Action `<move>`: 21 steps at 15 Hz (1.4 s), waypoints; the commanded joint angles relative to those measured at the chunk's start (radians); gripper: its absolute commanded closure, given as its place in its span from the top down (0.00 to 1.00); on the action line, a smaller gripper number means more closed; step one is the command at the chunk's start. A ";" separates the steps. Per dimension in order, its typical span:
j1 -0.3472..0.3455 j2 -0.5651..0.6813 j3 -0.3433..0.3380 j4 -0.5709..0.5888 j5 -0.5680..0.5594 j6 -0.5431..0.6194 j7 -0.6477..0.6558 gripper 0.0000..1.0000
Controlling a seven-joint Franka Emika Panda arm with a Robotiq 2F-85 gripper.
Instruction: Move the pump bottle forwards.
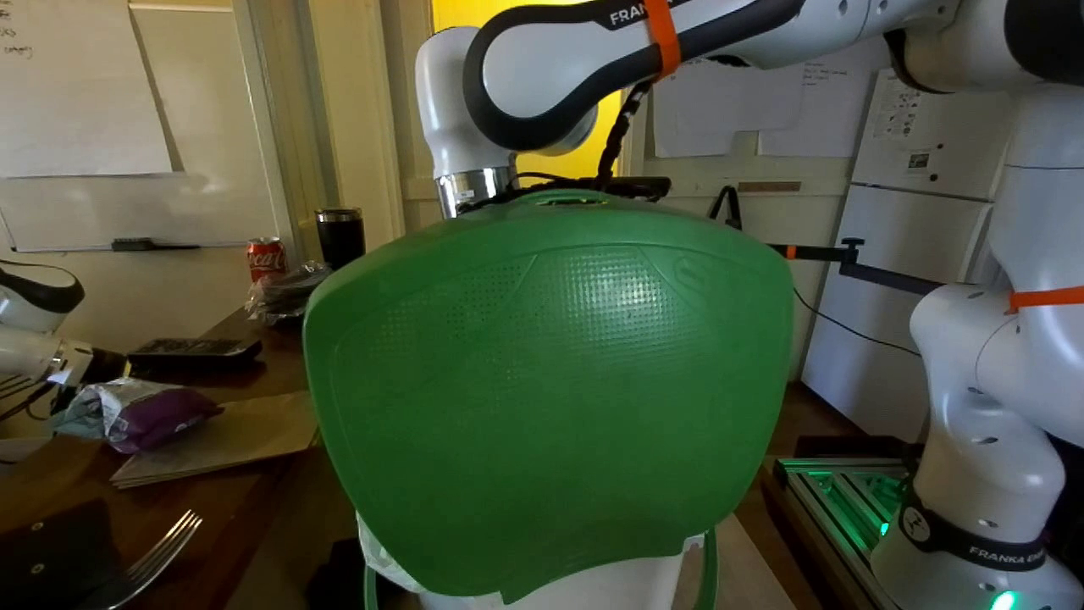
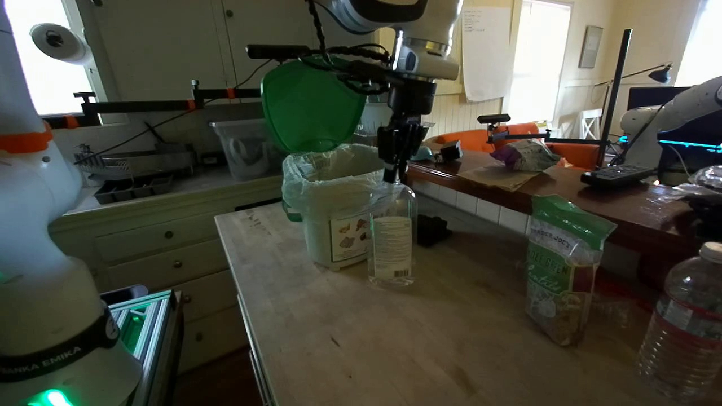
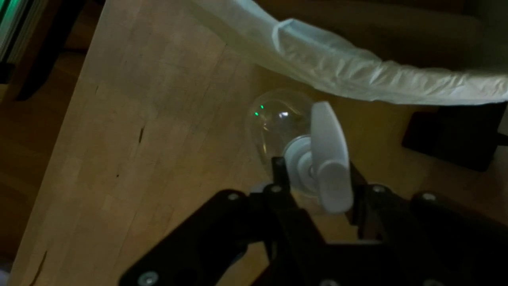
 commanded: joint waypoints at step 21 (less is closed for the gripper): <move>-0.036 -0.184 0.022 -0.293 0.087 0.160 0.110 0.09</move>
